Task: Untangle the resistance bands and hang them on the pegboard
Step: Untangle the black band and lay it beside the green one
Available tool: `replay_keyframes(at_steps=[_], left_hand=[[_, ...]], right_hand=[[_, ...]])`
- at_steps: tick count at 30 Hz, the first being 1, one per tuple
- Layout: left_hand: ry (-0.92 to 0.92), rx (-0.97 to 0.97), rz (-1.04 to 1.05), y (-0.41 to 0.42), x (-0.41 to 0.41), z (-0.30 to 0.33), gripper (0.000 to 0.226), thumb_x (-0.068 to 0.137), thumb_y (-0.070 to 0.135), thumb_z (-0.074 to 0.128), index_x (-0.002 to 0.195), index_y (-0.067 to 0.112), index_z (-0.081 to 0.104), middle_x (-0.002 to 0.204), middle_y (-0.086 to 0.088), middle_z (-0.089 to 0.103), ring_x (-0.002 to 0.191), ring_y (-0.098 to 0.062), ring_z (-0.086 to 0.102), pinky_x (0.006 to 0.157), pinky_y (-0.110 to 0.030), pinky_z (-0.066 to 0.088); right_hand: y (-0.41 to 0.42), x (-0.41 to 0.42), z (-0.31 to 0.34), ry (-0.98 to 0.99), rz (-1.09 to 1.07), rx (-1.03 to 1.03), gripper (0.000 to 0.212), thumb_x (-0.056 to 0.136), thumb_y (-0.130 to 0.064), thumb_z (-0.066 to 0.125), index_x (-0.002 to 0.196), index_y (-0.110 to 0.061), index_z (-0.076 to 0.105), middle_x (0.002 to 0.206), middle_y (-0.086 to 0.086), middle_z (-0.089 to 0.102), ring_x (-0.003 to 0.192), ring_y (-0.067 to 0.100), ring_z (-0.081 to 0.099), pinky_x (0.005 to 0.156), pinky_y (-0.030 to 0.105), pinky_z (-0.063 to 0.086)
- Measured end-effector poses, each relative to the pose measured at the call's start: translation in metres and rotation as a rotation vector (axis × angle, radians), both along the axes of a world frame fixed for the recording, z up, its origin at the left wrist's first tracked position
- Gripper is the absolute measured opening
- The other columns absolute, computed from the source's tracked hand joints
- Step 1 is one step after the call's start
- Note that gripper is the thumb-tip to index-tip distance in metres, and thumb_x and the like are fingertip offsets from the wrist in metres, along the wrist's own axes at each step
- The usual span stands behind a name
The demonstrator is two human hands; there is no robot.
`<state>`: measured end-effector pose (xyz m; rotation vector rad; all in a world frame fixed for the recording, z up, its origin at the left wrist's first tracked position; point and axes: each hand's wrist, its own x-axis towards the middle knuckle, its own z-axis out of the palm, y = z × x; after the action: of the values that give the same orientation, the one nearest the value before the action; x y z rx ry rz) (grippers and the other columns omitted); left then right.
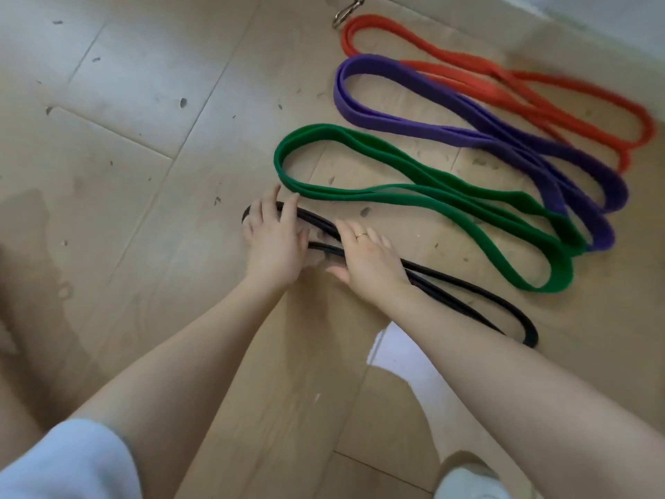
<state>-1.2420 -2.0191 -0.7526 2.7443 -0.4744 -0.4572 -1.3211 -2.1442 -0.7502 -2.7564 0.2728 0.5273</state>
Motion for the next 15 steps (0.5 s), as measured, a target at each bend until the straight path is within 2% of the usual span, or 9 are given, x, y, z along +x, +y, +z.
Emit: replay_keyframes(at_steps=[3,6,7,8,10,11,15], left_hand=[[0.044,-0.04,-0.3,-0.015,-0.036,0.008,0.057,0.088,0.022,0.053,0.141,0.015,0.034,0.151,-0.011,0.025,0.138,-0.033,0.022,0.11,-0.048,0.023],[0.099,0.101,-0.583,-0.035,-0.066,0.002,0.065,0.09,0.024,0.053,0.146,0.02,0.02,0.157,-0.004,0.013,0.142,-0.026,0.015,0.111,-0.039,0.018],[0.055,0.124,-0.656,-0.043,-0.074,0.0,0.067,0.087,0.021,0.057,0.146,0.02,0.024,0.156,-0.005,0.017,0.141,-0.026,0.02,0.11,-0.038,0.022],[-0.001,0.142,-0.724,-0.05,-0.082,0.0,0.07,0.079,0.02,0.067,0.141,0.018,0.035,0.152,-0.007,0.03,0.137,-0.028,0.033,0.107,-0.039,0.031],[-0.098,0.185,-0.798,-0.062,-0.093,-0.007,0.074,0.052,0.02,0.085,0.121,0.014,0.059,0.132,-0.01,0.056,0.116,-0.029,0.057,0.092,-0.042,0.047],[-0.129,0.218,-0.818,-0.067,-0.098,-0.011,0.075,0.044,0.019,0.088,0.115,0.014,0.063,0.126,-0.01,0.06,0.111,-0.03,0.06,0.089,-0.042,0.049],[-0.178,0.25,-0.816,-0.086,-0.105,-0.017,0.075,0.043,0.014,0.086,0.113,0.014,0.059,0.119,-0.009,0.063,0.104,-0.032,0.061,0.09,-0.04,0.049]], right_hand=[[-0.04,-0.04,0.023,0.057,-0.029,0.024,0.066,0.092,-0.041,0.051,0.145,-0.016,0.023,0.15,0.003,0.03,0.134,0.025,0.03,0.11,0.036,0.022],[-0.088,-0.096,0.031,0.151,-0.113,-0.005,0.056,0.093,-0.038,0.05,0.141,-0.016,0.031,0.146,0.004,0.035,0.134,0.024,0.031,0.109,0.036,0.026],[-0.101,-0.116,0.03,0.195,-0.135,-0.025,0.054,0.093,-0.038,0.05,0.139,-0.016,0.034,0.145,0.003,0.036,0.133,0.023,0.031,0.108,0.036,0.027],[-0.112,-0.135,0.029,0.238,-0.163,-0.04,0.052,0.093,-0.038,0.05,0.138,-0.017,0.036,0.145,0.003,0.036,0.133,0.023,0.032,0.108,0.036,0.027],[-0.127,-0.167,0.023,0.264,-0.242,-0.044,0.05,0.091,-0.037,0.054,0.134,-0.016,0.042,0.144,0.003,0.037,0.131,0.024,0.034,0.108,0.037,0.029],[-0.132,-0.178,0.019,0.255,-0.273,-0.049,0.048,0.089,-0.037,0.057,0.13,-0.015,0.047,0.144,0.004,0.037,0.13,0.025,0.036,0.107,0.038,0.03],[-0.134,-0.203,0.002,0.253,-0.387,-0.088,0.047,0.085,-0.035,0.064,0.125,-0.013,0.05,0.144,0.003,0.035,0.126,0.029,0.04,0.102,0.038,0.033]])
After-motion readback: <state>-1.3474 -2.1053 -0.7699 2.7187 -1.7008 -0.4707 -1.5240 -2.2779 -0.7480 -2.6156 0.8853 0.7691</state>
